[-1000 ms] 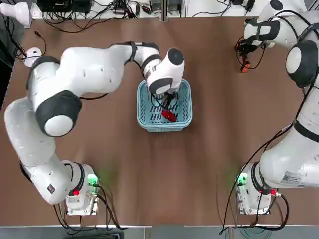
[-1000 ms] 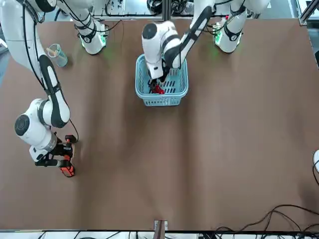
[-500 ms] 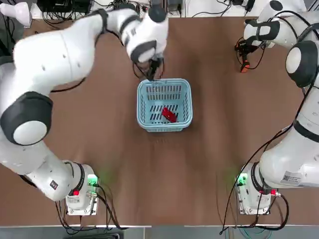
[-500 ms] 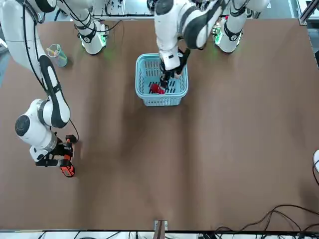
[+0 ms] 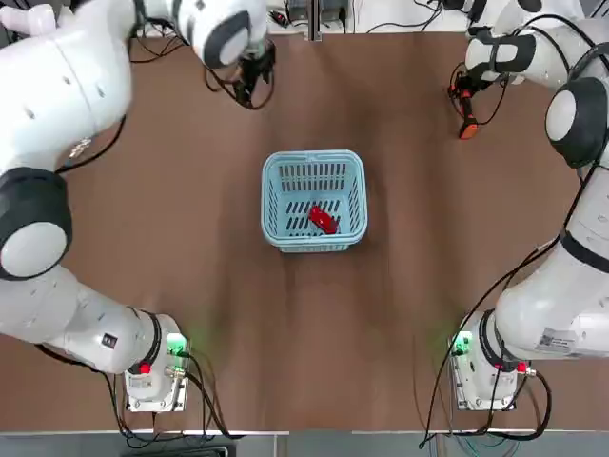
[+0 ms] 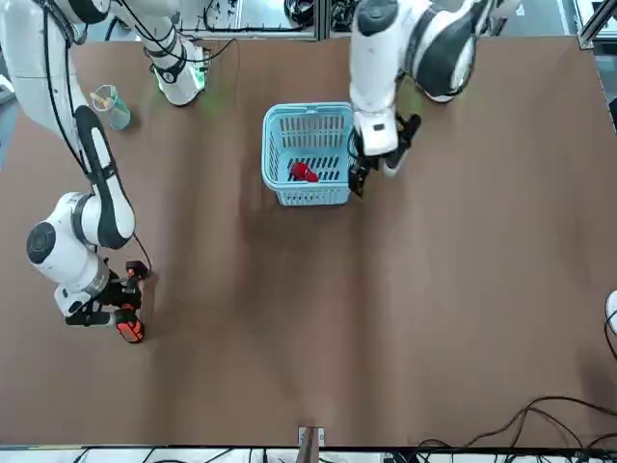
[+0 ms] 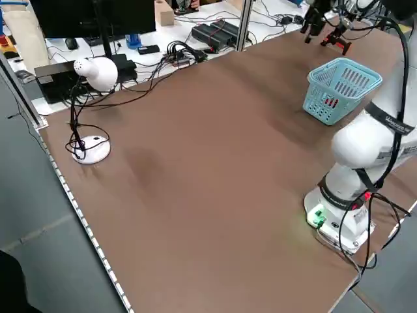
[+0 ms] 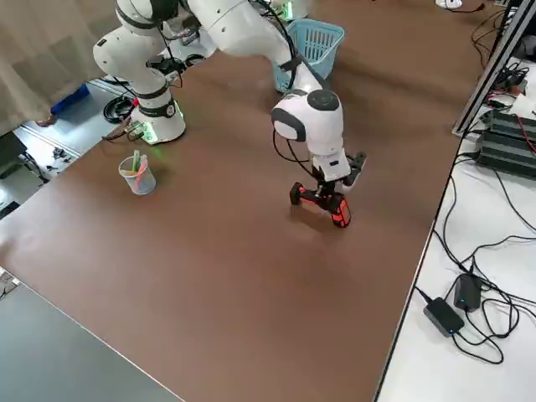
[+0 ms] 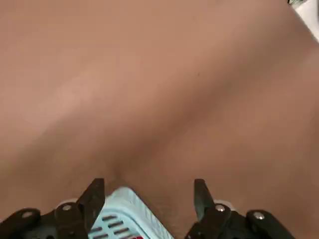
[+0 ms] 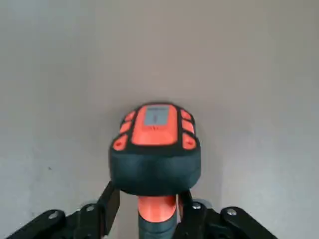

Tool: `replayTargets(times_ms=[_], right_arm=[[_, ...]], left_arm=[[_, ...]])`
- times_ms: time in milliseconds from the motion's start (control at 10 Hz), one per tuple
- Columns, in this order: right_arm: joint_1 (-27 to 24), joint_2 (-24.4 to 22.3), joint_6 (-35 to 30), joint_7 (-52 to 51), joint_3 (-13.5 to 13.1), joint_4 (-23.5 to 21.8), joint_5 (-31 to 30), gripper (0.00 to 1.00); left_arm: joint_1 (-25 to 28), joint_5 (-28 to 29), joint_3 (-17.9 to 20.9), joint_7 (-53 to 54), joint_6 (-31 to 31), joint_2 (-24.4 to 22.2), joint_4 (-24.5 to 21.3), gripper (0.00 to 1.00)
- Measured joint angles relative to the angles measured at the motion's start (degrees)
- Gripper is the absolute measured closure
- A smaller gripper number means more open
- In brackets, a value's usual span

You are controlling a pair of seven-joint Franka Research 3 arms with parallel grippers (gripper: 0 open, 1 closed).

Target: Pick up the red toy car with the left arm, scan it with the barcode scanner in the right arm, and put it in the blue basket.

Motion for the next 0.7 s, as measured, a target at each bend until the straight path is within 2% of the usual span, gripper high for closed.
replayTargets(times_ms=[100, 300, 400, 500, 700], right_arm=[[0.0, -1.5, -2.8, 0.0, 0.0, 0.9, 0.0, 0.29], [0.0, -5.5, -10.6, 0.0, 0.1, 3.8, -0.1, 0.18], [0.0, -7.8, -15.2, 0.0, 0.1, 5.4, -0.1, 0.04], [0.1, -10.3, -20.8, 0.0, 0.2, 7.2, -0.1, 0.00], [0.0, -14.0, -33.7, 0.5, 0.1, 12.7, -0.1, 0.00]], left_arm=[[4.2, -2.9, 0.0, 8.0, 0.0, -2.1, -1.0, 0.19], [12.4, -8.3, 0.1, 24.4, -0.6, -7.2, -3.4, 0.19], [15.6, -10.8, 0.3, 32.8, -2.4, -9.6, -4.1, 0.19], [17.6, -12.8, 1.1, 41.2, -5.2, -11.6, -4.2, 0.19], [18.6, -14.1, 5.5, 55.6, -10.0, -14.9, -3.6, 0.19]])
